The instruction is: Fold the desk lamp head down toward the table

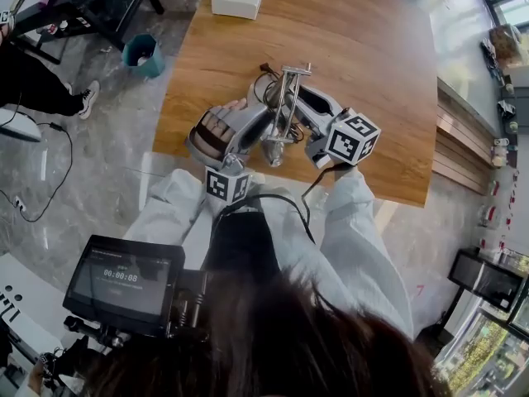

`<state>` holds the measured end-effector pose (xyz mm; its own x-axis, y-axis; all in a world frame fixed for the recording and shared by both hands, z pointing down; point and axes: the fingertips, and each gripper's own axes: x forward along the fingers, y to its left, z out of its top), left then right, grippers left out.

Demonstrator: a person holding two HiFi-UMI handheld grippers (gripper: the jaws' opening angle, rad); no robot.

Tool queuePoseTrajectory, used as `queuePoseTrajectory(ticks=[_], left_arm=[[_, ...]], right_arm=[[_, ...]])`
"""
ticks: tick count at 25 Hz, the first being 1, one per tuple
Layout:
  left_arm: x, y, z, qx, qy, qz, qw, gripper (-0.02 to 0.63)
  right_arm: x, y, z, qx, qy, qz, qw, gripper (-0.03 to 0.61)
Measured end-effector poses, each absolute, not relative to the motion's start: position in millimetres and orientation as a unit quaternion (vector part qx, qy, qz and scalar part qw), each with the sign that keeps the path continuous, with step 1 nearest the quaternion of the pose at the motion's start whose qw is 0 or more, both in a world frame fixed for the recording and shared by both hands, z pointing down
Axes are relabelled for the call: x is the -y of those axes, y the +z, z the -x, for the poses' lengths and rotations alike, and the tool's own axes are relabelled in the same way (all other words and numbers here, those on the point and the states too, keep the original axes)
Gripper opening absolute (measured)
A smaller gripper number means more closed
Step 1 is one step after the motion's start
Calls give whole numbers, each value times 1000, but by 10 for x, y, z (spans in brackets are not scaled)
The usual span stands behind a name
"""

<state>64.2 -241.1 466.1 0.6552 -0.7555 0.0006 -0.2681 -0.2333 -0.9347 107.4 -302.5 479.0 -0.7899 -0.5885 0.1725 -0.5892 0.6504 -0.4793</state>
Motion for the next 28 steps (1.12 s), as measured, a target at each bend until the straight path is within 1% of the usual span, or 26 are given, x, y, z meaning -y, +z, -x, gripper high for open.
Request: queuePoseTrajectory(ticks=[5, 7, 9, 10, 12, 13, 14, 16, 21, 23, 28], left_arm=[[2578, 4742, -348, -388, -278, 809, 343, 192], [2658, 4706, -275, -401, -281, 829, 269, 187], [2748, 4607, -232, -414, -277, 845, 193, 162], [2787, 4545, -217, -422, -273, 850, 158, 120], [2818, 4432, -206, -431, -264, 857, 103, 56], [2811, 4360, -205, -435, -259, 858, 82, 17], [2797, 4277, -199, -439, -255, 859, 63, 3], [2771, 4107, -189, -446, -241, 862, 29, 3], [2784, 3829, -216, -466, -148, 870, -63, 3], [2810, 3736, -216, -473, -128, 868, -78, 3], [2850, 3516, -276, -472, -79, 874, -88, 3]], right_arm=[[2878, 4865, -1204, 902, 242, -355, 40, 132], [2829, 4841, -1278, 897, 229, -374, 52, 102], [2817, 4751, -1346, 891, 213, -397, 53, 59], [2815, 4683, -1370, 888, 204, -408, 51, 32], [2795, 4505, -1381, 884, 187, -427, 42, 2], [2769, 4394, -1363, 882, 178, -435, 38, 2], [2736, 4272, -1336, 879, 168, -444, 37, 2], [2683, 4051, -1282, 872, 147, -465, 40, 2], [2624, 3796, -1252, 853, 127, -504, 41, 2], [2614, 3722, -1265, 847, 122, -516, 37, 1], [2605, 3553, -1289, 841, 100, -531, 27, 0]])
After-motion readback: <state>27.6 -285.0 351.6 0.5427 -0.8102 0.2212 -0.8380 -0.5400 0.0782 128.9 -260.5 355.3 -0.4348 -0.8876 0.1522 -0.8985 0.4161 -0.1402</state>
